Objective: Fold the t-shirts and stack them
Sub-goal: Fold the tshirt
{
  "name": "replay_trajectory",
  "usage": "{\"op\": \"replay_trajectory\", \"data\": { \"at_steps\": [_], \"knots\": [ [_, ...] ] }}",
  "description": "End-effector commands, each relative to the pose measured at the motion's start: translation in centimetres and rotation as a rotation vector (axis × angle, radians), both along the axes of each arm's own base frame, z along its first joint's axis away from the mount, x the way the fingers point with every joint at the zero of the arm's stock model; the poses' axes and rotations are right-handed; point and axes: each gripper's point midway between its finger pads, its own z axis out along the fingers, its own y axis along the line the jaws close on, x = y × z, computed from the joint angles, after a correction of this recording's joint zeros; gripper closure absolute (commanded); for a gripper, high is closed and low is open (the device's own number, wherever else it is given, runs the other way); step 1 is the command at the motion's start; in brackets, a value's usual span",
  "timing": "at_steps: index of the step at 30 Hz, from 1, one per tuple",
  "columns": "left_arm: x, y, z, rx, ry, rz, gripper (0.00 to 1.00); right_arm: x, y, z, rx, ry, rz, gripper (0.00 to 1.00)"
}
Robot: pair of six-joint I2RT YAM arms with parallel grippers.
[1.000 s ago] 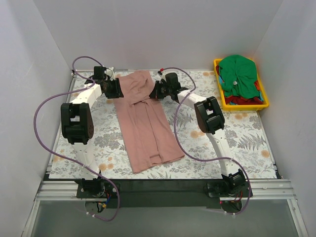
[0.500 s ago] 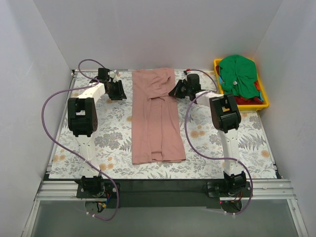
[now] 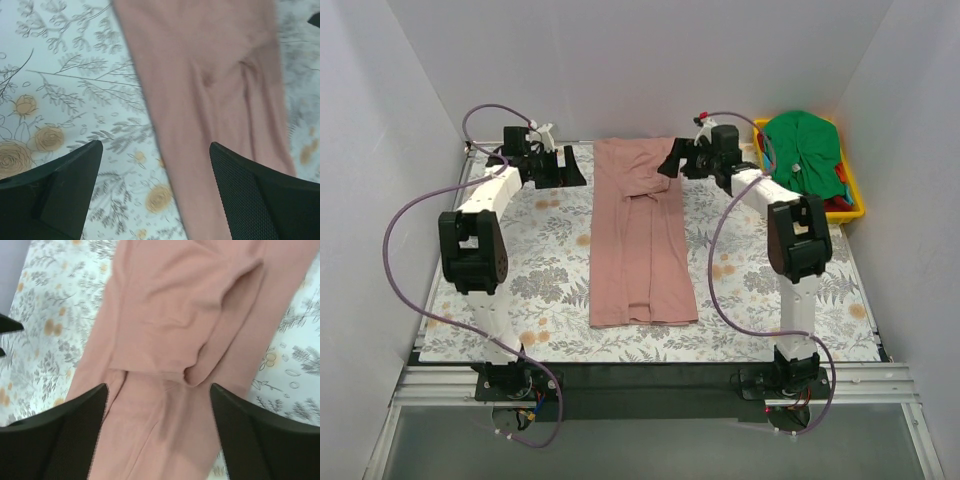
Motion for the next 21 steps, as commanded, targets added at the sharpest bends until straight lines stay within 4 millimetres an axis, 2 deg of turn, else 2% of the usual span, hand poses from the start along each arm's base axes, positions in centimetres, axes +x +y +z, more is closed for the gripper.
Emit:
{"op": "replay_trajectory", "data": {
  "at_steps": [1,2,3,4,5,6,7,8,9,10,11,12,13,14,15,16,17,18,19,20,21],
  "knots": [
    [-2.8,-1.1,11.4,-0.074,-0.287,-0.163,0.11,-2.1,-1.2,12.9,-0.124,-0.395,0.166,0.04],
    [-4.2,-1.4,14.1,-0.077,-0.357,-0.193,0.11,-3.7,-1.9,15.5,-0.161,-0.467,0.186,0.02],
    [-5.1,-1.4,15.3,-0.070,-0.392,-0.200,0.11,-4.8,-2.5,15.9,-0.201,-0.481,0.210,0.02],
    [-6.0,0.0,14.9,-0.047,-0.403,-0.187,0.11,-5.8,-3.1,16.5,-0.305,-0.581,0.280,0.02],
    [-7.5,0.0,17.9,-0.015,-0.509,-0.212,0.10,-7.7,-3.9,19.4,-0.344,-0.664,0.304,0.02],
    [-8.7,-0.3,18.6,-0.003,-0.555,-0.256,0.11,-9.5,-4.7,18.3,-0.410,-0.655,0.361,0.02],
    [-9.6,-0.2,18.8,0.052,-0.623,-0.308,0.11,-10.1,-5.8,18.4,-0.510,-0.726,0.392,0.02],
    [-11.6,-0.2,19.7,0.082,-0.683,-0.326,0.10,-11.0,-6.6,18.7,-0.560,-0.757,0.396,0.02],
    [-12.5,-0.3,19.5,0.094,-0.700,-0.345,0.10,-13.2,-7.5,19.2,-0.600,-0.781,0.416,0.02],
    [-13.4,-0.5,19.7,0.132,-0.754,-0.400,0.10,-14.9,-7.4,19.3,-0.609,-0.812,0.488,0.02],
    [-15.2,-0.8,18.0,0.133,-0.716,-0.446,0.10,-16.2,-7.6,19.1,-0.677,-0.886,0.590,0.02],
    [-17.0,-1.2,18.2,0.155,-0.750,-0.517,0.10,-19.1,-7.7,17.9,-0.676,-0.838,0.676,0.02],
    [-18.6,-1.7,17.4,0.144,-0.753,-0.586,0.11,-20.7,-7.6,16.4,-0.674,-0.815,0.739,0.02],
    [-20.4,-2.7,15.6,0.150,-0.732,-0.667,0.13,-22.0,-7.6,15.1,-0.691,-0.797,0.789,0.03],
    [-22.3,-2.9,13.9,0.153,-0.718,-0.712,0.14,-24.3,-7.0,13.8,-0.696,-0.768,0.852,0.04],
    [-24.0,-3.6,12.4,0.137,-0.699,-0.774,0.15,-26.0,-7.3,10.6,-0.715,-0.700,0.907,0.05],
    [-25.9,-3.7,10.7,0.158,-0.697,-0.857,0.19,-27.4,-7.2,9.6,-0.733,-0.713,0.948,0.05],
    [-27.9,-3.8,7.4,0.140,-0.633,-0.892,0.22,-29.2,-6.2,8.4,-0.733,-0.724,1.010,0.07],
    [-29.2,-4.0,6.6,0.158,-0.649,-0.920,0.24,-30.3,-6.2,6.9,-0.753,-0.704,1.041,0.10],
    [-30.1,-4.5,5.1,0.188,-0.648,-0.964,0.26,-31.8,-6.4,4.3,-0.762,-0.655,1.081,0.19],
    [-31.2,-4.7,3.6,0.204,-0.652,-1.012,0.28,-33.2,-5.1,3.5,-0.768,-0.671,1.114,0.24]
  ]
}}
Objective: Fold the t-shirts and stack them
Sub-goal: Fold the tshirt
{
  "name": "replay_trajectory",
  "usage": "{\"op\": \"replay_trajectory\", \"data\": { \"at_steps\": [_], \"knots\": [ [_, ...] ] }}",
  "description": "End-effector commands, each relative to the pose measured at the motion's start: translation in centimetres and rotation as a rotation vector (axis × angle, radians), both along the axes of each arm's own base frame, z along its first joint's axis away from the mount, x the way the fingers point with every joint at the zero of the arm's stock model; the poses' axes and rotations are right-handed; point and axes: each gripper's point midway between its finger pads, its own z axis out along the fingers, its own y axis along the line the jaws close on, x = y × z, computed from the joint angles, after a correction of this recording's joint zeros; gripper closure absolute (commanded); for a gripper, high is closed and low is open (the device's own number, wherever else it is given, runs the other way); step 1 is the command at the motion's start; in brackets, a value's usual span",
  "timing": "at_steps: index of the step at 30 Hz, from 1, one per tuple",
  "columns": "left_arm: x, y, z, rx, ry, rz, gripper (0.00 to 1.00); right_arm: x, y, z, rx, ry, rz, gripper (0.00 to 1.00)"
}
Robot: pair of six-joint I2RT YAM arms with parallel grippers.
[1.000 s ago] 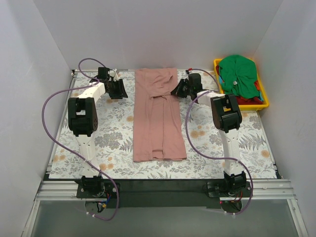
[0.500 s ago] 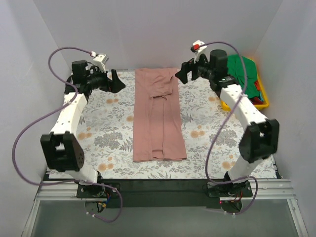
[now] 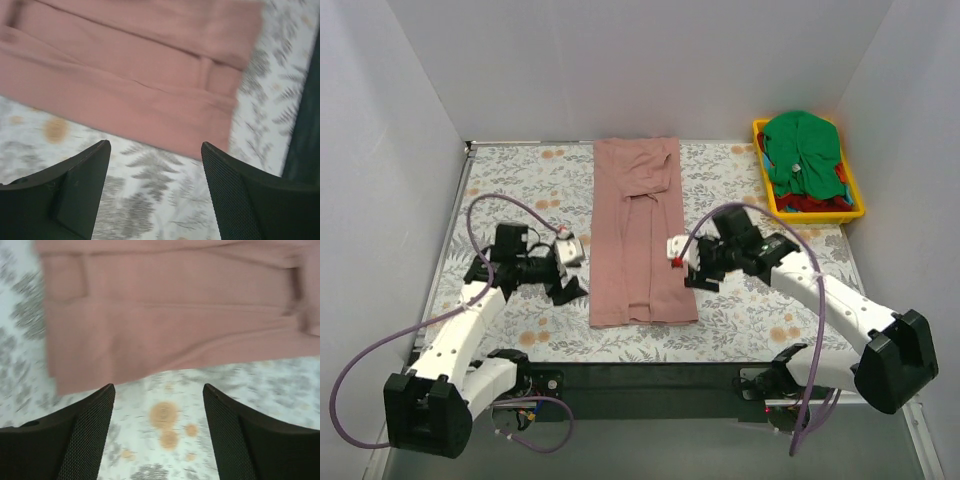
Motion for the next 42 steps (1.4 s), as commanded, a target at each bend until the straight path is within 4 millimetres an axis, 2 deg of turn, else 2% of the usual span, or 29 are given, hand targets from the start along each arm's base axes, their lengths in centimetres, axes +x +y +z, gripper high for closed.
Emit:
{"op": "replay_trajectory", "data": {
  "at_steps": [1,2,3,4,5,10,14,18,23,33,36,37,39,40,41,42],
  "knots": [
    [-6.5,-1.3,-5.6,0.110,-0.034,-0.237,0.30,-4.8,-0.4,-5.0,-0.177,0.019,0.105,0.29],
    [-6.4,-1.6,-6.3,0.129,-0.076,-0.240,0.30,-5.9,-0.7,-7.0,-0.212,0.048,0.118,0.31],
    [-6.7,-1.9,-6.9,0.127,-0.060,-0.222,0.32,-6.4,0.2,-7.4,-0.207,0.030,0.146,0.34],
    [-7.3,-2.1,-8.4,0.138,-0.046,-0.222,0.33,-6.5,0.2,-8.0,-0.216,0.031,0.142,0.35],
    [-7.2,-3.1,-8.4,0.148,-0.083,-0.243,0.34,-6.9,0.2,-8.9,-0.231,0.045,0.150,0.39],
    [-8.7,-5.2,-10.4,0.167,0.015,-0.310,0.41,-7.7,1.5,-10.5,-0.232,0.049,0.202,0.41],
    [-8.2,-5.7,-11.3,0.191,-0.019,-0.328,0.45,-8.6,2.0,-11.1,-0.223,0.071,0.243,0.43],
    [-8.3,-5.7,-12.5,0.224,-0.012,-0.335,0.47,-9.9,2.2,-11.7,-0.221,0.099,0.277,0.43],
    [-8.3,-5.7,-13.5,0.243,-0.001,-0.335,0.47,-11.0,1.9,-13.5,-0.243,0.143,0.298,0.42],
    [-8.8,-3.9,-17.4,0.349,0.041,-0.322,0.49,-11.6,0.2,-17.4,-0.335,0.185,0.283,0.41],
    [-8.8,-3.7,-17.7,0.363,0.037,-0.325,0.57,-11.8,-0.3,-18.1,-0.359,0.195,0.278,0.55],
    [-8.8,-3.8,-17.6,0.364,0.037,-0.328,0.63,-11.8,-0.4,-18.3,-0.364,0.199,0.276,0.62],
    [-8.8,-3.7,-17.5,0.371,0.039,-0.333,0.71,-11.5,-0.5,-18.3,-0.374,0.200,0.257,0.72],
    [-8.6,-3.7,-17.5,0.375,0.041,-0.327,0.75,-11.3,-0.3,-18.1,-0.369,0.194,0.251,0.80],
    [-8.5,-3.7,-17.4,0.379,0.052,-0.317,0.83,-11.2,-0.2,-17.8,-0.365,0.192,0.241,0.83],
    [-8.1,-4.0,-17.0,0.376,0.049,-0.310,0.86,-10.8,-0.1,-17.5,-0.366,0.181,0.226,0.85]
  ]
}}
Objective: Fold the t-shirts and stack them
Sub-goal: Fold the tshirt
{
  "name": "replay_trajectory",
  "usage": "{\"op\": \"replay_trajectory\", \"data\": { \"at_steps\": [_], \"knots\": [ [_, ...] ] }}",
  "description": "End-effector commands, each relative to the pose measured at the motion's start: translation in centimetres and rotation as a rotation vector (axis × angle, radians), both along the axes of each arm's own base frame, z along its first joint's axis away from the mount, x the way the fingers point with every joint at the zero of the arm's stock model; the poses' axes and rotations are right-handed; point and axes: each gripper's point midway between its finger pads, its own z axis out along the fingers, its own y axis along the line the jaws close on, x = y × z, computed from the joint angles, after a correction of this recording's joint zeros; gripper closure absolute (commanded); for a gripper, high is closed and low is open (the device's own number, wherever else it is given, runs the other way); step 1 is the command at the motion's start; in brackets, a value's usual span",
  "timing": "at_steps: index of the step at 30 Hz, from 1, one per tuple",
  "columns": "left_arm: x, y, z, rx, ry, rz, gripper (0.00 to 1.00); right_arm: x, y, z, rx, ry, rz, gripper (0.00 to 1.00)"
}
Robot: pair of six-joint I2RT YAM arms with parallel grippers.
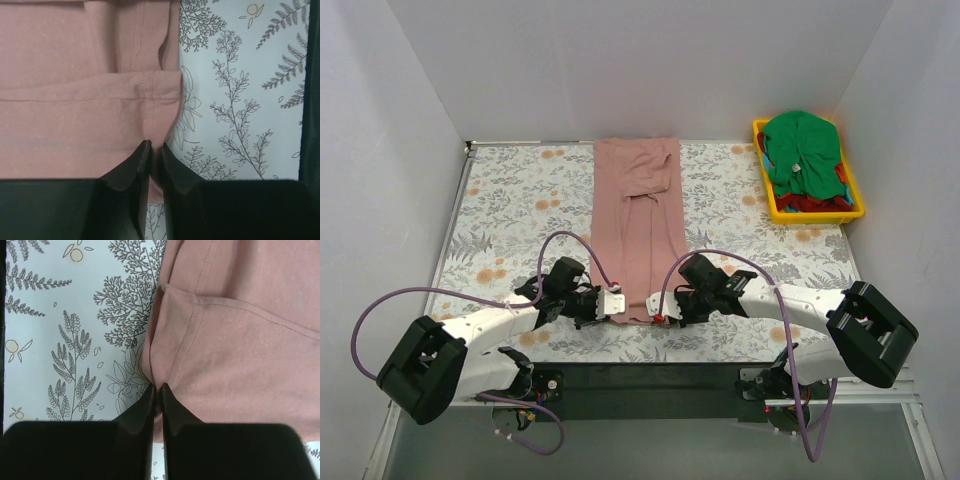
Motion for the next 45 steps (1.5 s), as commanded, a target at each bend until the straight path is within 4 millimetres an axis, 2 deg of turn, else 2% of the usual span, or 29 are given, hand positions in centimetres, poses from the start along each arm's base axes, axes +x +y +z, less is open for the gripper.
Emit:
{"op": "replay_trajectory", "data": {
  "at_steps": [1,2,3,4,7,8,11,14,18,22,24,27,28,30,31,32,33,34,35,36,37,38,39,40,41,42,43,44,45],
  "knots": [
    [0.1,1.4,-1.1,0.098,0.022,0.035,0.90,-0.1,-1.7,-1.3,-0.096,0.006,-0.042,0.92],
    [0.3,1.3,-0.7,0.094,0.026,0.049,0.95,0.1,-1.6,-0.9,-0.095,0.005,-0.049,0.94],
    [0.8,0.9,-0.1,0.082,0.020,0.057,0.98,0.5,-1.5,-0.4,-0.090,-0.005,-0.065,0.99],
    [0.7,0.7,0.3,0.074,0.030,0.052,0.99,1.1,-0.9,0.7,-0.068,-0.022,-0.074,0.99],
    [1.2,0.0,2.0,0.041,0.019,0.056,1.00,2.2,-0.2,2.5,-0.040,-0.032,-0.106,0.99],
    [1.3,-0.2,2.3,0.032,0.019,0.054,1.00,3.0,0.4,3.8,-0.013,-0.042,-0.119,0.99],
    [1.4,-0.7,3.9,0.003,0.005,0.040,1.00,3.1,0.9,5.5,0.007,-0.032,-0.117,0.99],
    [0.7,-0.7,4.6,-0.009,-0.005,-0.004,1.00,2.2,0.9,6.1,0.032,-0.021,-0.076,0.99],
    [-0.5,-0.8,5.7,-0.050,0.011,-0.029,1.00,-0.7,-0.3,5.1,0.013,0.031,-0.024,0.99],
    [-2.9,-1.0,6.9,-0.093,0.088,-0.059,1.00,-3.7,-1.0,5.1,0.018,0.094,0.019,0.99],
    [-3.7,-0.9,7.4,-0.112,0.103,-0.062,1.00,-3.9,-1.0,5.4,0.023,0.101,0.020,0.99],
    [-2.9,-1.3,8.5,-0.138,0.120,0.016,1.00,-2.9,-0.6,6.6,0.043,0.062,0.013,0.99],
    [-2.7,-1.5,8.7,-0.143,0.124,0.016,1.00,-2.0,-0.3,7.3,0.058,0.041,0.001,0.99],
    [-1.0,-1.7,9.8,-0.168,0.118,0.065,1.00,-0.5,-0.1,7.9,0.074,0.016,-0.003,0.99],
    [0.0,-1.9,9.7,-0.169,0.124,0.074,1.00,0.9,-0.5,7.8,0.067,0.021,-0.036,0.99],
    [0.7,-2.1,10.2,-0.191,0.135,0.076,1.00,2.2,0.0,8.8,0.088,-0.002,-0.042,0.99],
    [3.0,-1.6,11.2,-0.210,0.094,0.099,1.00,3.2,0.1,9.1,0.095,-0.025,-0.032,0.99],
    [4.4,-1.5,11.7,-0.225,0.079,0.111,1.00,4.4,-0.3,8.8,0.082,-0.023,-0.054,0.99],
    [5.5,-1.4,11.1,-0.219,0.106,0.116,1.00,5.8,0.3,9.9,0.098,-0.053,-0.052,0.99],
    [7.1,-0.7,11.1,-0.216,0.093,0.144,1.00,6.6,0.3,10.0,0.100,-0.063,-0.052,0.99],
    [9.0,-0.8,12.4,-0.230,0.035,0.141,1.00,8.1,0.1,9.6,0.087,-0.067,-0.059,0.99],
    [10.2,-0.7,11.4,-0.219,0.059,0.155,1.00,9.0,0.2,9.6,0.089,-0.075,-0.056,0.99],
    [11.6,-0.3,11.6,-0.221,0.040,0.179,1.00,10.4,0.7,10.5,0.104,-0.100,-0.054,0.99],
    [13.0,-0.3,11.6,-0.221,0.011,0.182,1.00,11.8,0.5,9.4,0.083,-0.082,-0.071,0.99],
    [14.5,-0.4,12.4,-0.224,-0.023,0.186,1.00,13.1,0.5,9.4,0.084,-0.095,-0.070,0.99],
    [15.7,-0.1,11.1,-0.210,0.000,0.207,1.00,15.0,1.2,10.8,0.111,-0.126,-0.078,0.99],
    [16.9,0.1,11.1,-0.213,-0.022,0.208,1.00,16.4,0.9,9.7,0.098,-0.108,-0.097,0.99],
    [18.2,0.0,12.0,-0.222,-0.049,0.209,1.00,17.7,1.1,10.1,0.102,-0.125,-0.098,0.99],
    [19.2,0.3,10.7,-0.209,-0.027,0.224,1.00,19.2,1.6,10.2,0.109,-0.135,-0.099,0.99]
  ]
}}
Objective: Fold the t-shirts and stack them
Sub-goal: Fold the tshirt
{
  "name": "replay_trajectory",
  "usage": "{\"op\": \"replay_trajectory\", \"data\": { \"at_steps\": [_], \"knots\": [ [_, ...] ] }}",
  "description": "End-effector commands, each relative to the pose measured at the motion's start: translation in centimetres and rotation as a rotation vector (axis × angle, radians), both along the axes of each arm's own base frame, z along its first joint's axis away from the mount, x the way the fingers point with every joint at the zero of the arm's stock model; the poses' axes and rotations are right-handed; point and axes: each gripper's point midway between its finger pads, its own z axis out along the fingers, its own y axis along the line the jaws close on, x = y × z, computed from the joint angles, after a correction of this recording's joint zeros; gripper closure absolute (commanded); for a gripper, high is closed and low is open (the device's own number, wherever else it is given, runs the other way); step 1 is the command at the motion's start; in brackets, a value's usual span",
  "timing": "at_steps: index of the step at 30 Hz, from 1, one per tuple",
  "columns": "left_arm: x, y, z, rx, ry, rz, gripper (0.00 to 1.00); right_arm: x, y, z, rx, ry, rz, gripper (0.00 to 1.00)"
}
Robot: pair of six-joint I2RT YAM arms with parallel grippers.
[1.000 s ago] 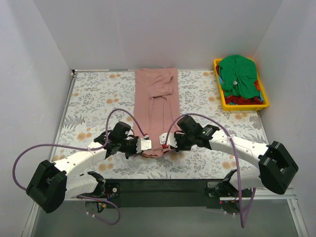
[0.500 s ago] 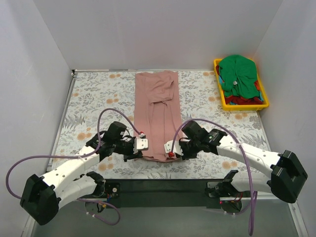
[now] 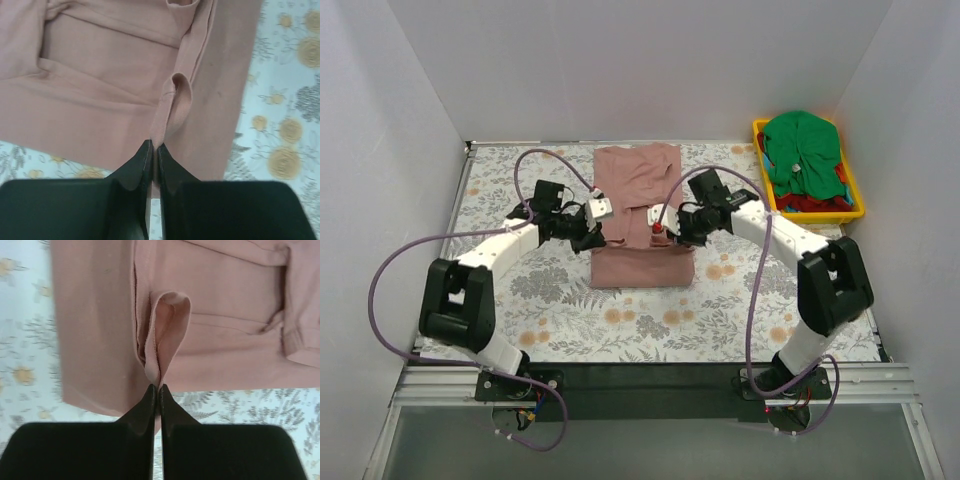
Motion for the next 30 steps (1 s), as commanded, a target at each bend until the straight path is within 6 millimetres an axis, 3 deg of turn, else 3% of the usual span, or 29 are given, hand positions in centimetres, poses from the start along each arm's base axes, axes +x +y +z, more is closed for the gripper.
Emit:
{"op": "replay_trajectory", "data": {
  "at_steps": [1,3,5,6,7,8,10,11,13,14,15,16,17,18,19,20,22,24,25,26,27,28,29,30],
  "knots": [
    [4.8,0.0,1.7,-0.026,-0.132,-0.006,1.00,4.9,0.8,1.9,0.039,-0.102,0.036,0.99],
    [6.9,0.1,2.2,-0.027,-0.164,0.000,1.00,6.4,0.9,1.8,0.037,-0.114,0.037,0.99],
    [8.7,0.1,1.2,-0.021,-0.162,0.014,1.00,8.4,1.2,1.6,0.041,-0.124,0.032,0.99],
    [10.0,0.1,1.9,-0.025,-0.188,0.019,1.00,9.1,1.2,1.6,0.039,-0.134,0.032,0.99],
    [10.7,0.1,1.5,-0.023,-0.190,0.022,1.00,9.8,1.2,0.6,0.030,-0.118,0.026,0.99],
    [11.5,0.2,0.5,-0.014,-0.181,0.029,1.00,10.9,1.5,1.3,0.041,-0.141,0.019,0.99],
    [13.5,0.3,0.7,-0.018,-0.216,0.048,1.00,12.0,1.7,0.1,0.037,-0.128,0.013,0.99],
    [14.1,0.3,-0.4,-0.012,-0.199,0.054,1.00,13.0,2.0,0.6,0.045,-0.149,0.007,0.99],
    [15.6,0.3,-0.2,-0.016,-0.223,0.070,1.00,14.2,2.3,-0.2,0.041,-0.153,-0.008,0.99],
    [16.2,0.5,-1.1,-0.001,-0.218,0.090,1.00,14.7,2.4,-0.4,0.039,-0.160,-0.015,0.99],
    [16.7,0.7,-1.3,0.003,-0.227,0.102,0.95,15.7,2.5,-0.5,0.034,-0.178,-0.030,0.94],
    [17.3,0.7,-1.1,0.000,-0.245,0.121,0.76,16.2,2.5,-0.5,0.035,-0.179,-0.048,0.84],
    [17.8,0.8,-1.0,0.000,-0.258,0.139,0.71,16.6,2.4,-0.4,0.034,-0.182,-0.060,0.72],
    [18.3,1.2,-0.8,0.005,-0.266,0.165,0.66,17.2,2.3,0.1,0.034,-0.199,-0.077,0.57],
    [18.9,1.3,-0.1,-0.014,-0.276,0.197,0.43,17.5,2.3,0.7,0.043,-0.214,-0.089,0.35],
    [19.0,1.5,0.1,-0.020,-0.276,0.216,0.40,17.7,2.1,1.1,0.050,-0.215,-0.110,0.24],
    [19.0,2.1,1.7,-0.036,-0.292,0.240,0.34,17.6,1.6,3.0,0.068,-0.238,-0.135,0.13],
    [17.7,2.8,2.0,-0.049,-0.269,0.260,0.29,16.9,1.3,4.2,0.085,-0.238,-0.148,0.13],
    [17.0,2.9,3.9,-0.064,-0.300,0.254,0.29,15.8,0.8,5.1,0.094,-0.239,-0.146,0.15],
    [16.1,3.0,4.3,-0.070,-0.298,0.249,0.30,15.0,0.6,5.5,0.100,-0.238,-0.141,0.17],
    [14.3,3.2,3.0,-0.065,-0.259,0.244,0.31,13.7,0.6,5.5,0.114,-0.218,-0.128,0.19],
    [13.0,3.3,3.1,-0.064,-0.248,0.233,0.32,12.5,0.5,7.0,0.132,-0.232,-0.122,0.24],
    [11.5,3.0,4.4,-0.085,-0.262,0.207,0.34,10.8,0.0,5.4,0.116,-0.188,-0.115,0.28],
    [9.7,3.0,3.4,-0.084,-0.228,0.187,0.42,9.6,0.1,5.3,0.119,-0.170,-0.098,0.32]
  ]
}}
